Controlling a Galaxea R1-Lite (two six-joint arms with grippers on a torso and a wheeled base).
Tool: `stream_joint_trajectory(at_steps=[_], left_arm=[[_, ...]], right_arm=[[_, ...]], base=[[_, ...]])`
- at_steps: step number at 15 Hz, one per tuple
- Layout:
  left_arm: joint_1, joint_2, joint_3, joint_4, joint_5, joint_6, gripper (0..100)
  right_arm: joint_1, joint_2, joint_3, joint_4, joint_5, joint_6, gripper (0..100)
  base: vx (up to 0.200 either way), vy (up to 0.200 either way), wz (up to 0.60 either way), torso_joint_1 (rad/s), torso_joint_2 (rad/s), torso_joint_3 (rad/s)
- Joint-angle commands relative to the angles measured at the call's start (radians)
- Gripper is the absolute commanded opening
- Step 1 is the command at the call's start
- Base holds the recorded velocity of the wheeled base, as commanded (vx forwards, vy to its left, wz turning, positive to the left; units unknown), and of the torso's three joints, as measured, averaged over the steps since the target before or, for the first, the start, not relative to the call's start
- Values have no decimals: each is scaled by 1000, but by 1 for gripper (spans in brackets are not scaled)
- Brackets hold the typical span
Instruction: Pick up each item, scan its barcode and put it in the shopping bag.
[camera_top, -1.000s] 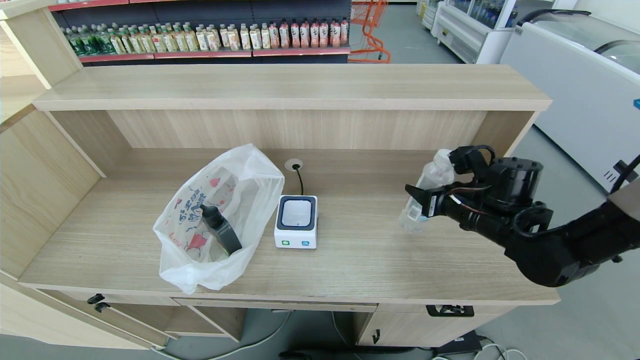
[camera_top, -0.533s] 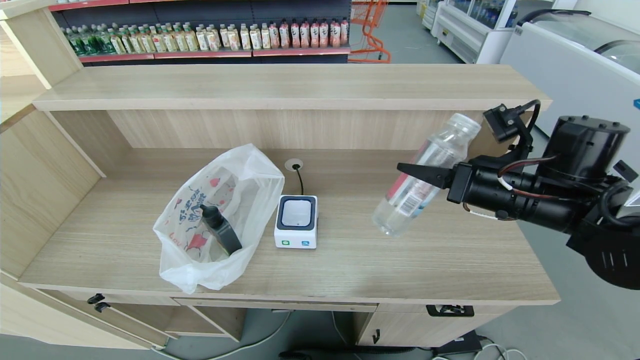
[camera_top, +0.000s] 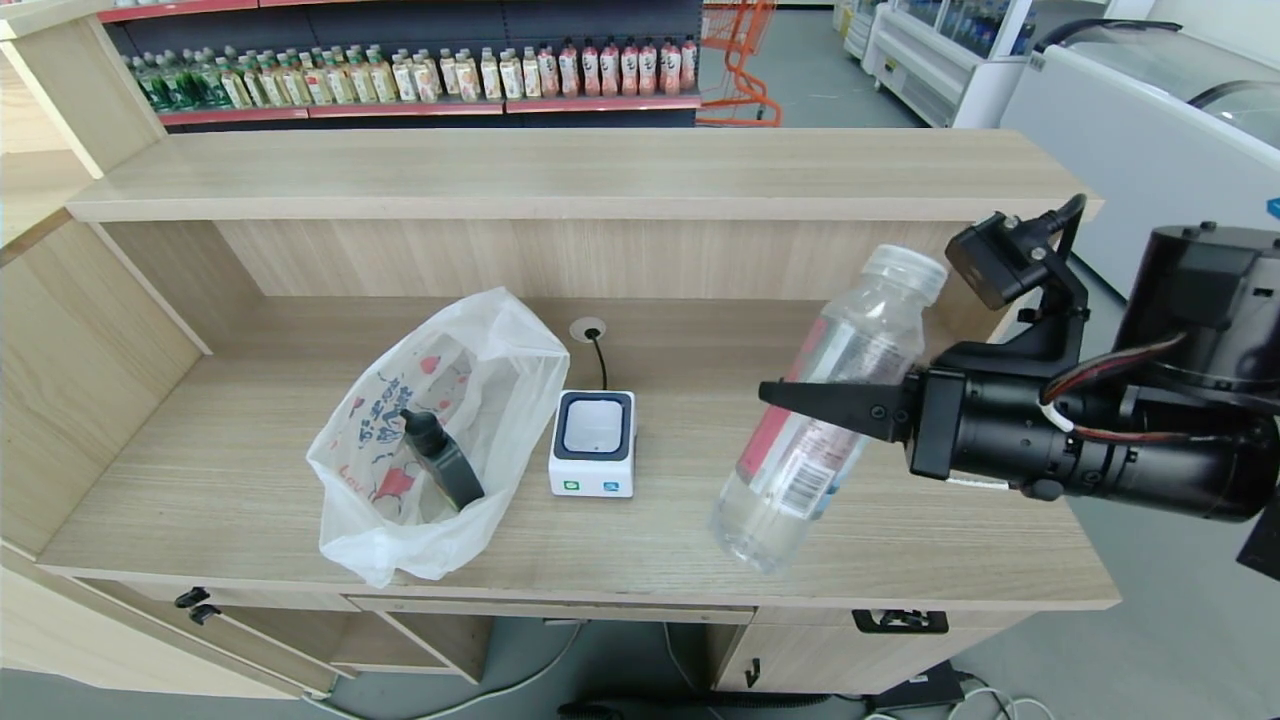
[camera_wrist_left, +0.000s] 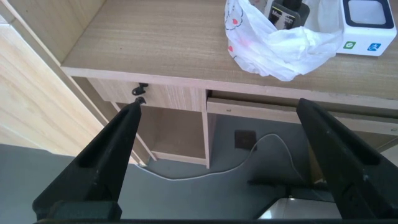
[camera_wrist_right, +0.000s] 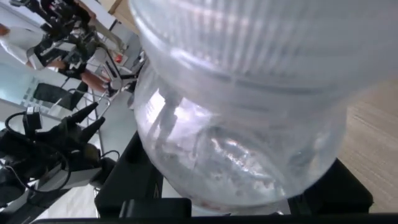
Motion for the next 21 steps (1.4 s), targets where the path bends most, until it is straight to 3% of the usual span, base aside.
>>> stream_joint_trajectory(at_steps=[1, 7, 9, 16, 21], left_arm=[[1, 0, 0, 0, 1, 0, 100], [-1, 0, 0, 0, 1, 1, 100], [-1, 0, 0, 0, 1, 0, 100], [1, 0, 0, 0, 1, 0, 100], [1, 0, 0, 0, 1, 0, 100]], right_arm=[[-8, -86, 60, 34, 1, 1, 0], [27, -125, 8, 156, -5, 6, 0], [35, -174, -10, 284, -4, 6, 0], [116, -171, -138, 389, -5, 10, 0], [148, -146, -138, 388, -59, 4, 0]], base=[[0, 0, 0, 0, 0, 0], [0, 0, 0, 0, 0, 0], [0, 0, 0, 0, 0, 0], [0, 0, 0, 0, 0, 0], [0, 0, 0, 0, 0, 0]])
